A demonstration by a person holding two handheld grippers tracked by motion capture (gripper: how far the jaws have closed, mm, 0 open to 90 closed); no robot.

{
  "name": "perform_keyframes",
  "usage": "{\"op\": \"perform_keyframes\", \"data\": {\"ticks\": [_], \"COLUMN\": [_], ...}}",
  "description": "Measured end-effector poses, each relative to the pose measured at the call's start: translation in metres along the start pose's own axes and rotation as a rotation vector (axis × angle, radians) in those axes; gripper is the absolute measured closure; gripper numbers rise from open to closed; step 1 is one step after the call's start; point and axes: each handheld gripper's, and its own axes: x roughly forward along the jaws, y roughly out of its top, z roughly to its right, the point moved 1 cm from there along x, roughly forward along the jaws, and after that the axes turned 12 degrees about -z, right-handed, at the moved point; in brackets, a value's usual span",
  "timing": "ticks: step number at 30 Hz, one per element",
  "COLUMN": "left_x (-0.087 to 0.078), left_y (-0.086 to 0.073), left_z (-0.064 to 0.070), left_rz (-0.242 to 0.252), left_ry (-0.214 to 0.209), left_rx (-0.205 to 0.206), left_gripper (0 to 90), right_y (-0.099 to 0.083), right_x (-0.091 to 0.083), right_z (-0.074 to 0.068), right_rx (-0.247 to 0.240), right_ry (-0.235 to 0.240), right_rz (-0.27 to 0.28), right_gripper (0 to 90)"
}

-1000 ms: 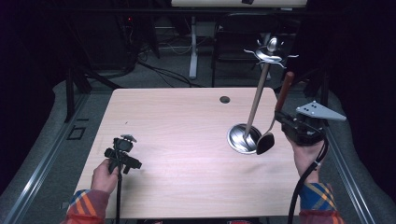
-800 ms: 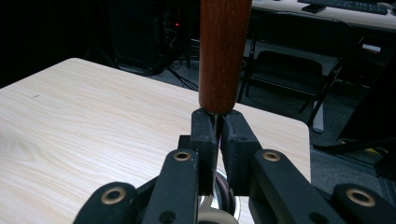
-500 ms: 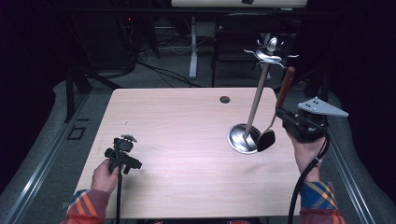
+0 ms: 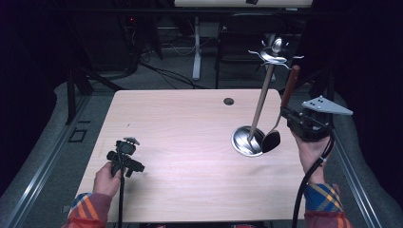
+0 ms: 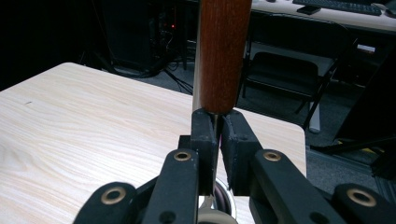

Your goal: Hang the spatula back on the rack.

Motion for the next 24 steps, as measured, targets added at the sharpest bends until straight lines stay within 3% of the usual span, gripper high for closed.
{"op": "perform_keyframes", "data": {"ticks": [24], "left_x": [0.001], "left_y": [0.0], "left_z": [0.001], "left_rz": [-0.004], "left_ry": [-0.002], "left_rx": [0.004], "left_gripper": [16.9], "right_y": [0.011], "right_x": [0.008], "right_z": [0.0], "right_rx": [0.004], "right_ry": [0.011], "right_rz": [-0.011], "right_gripper": [83.9]}}
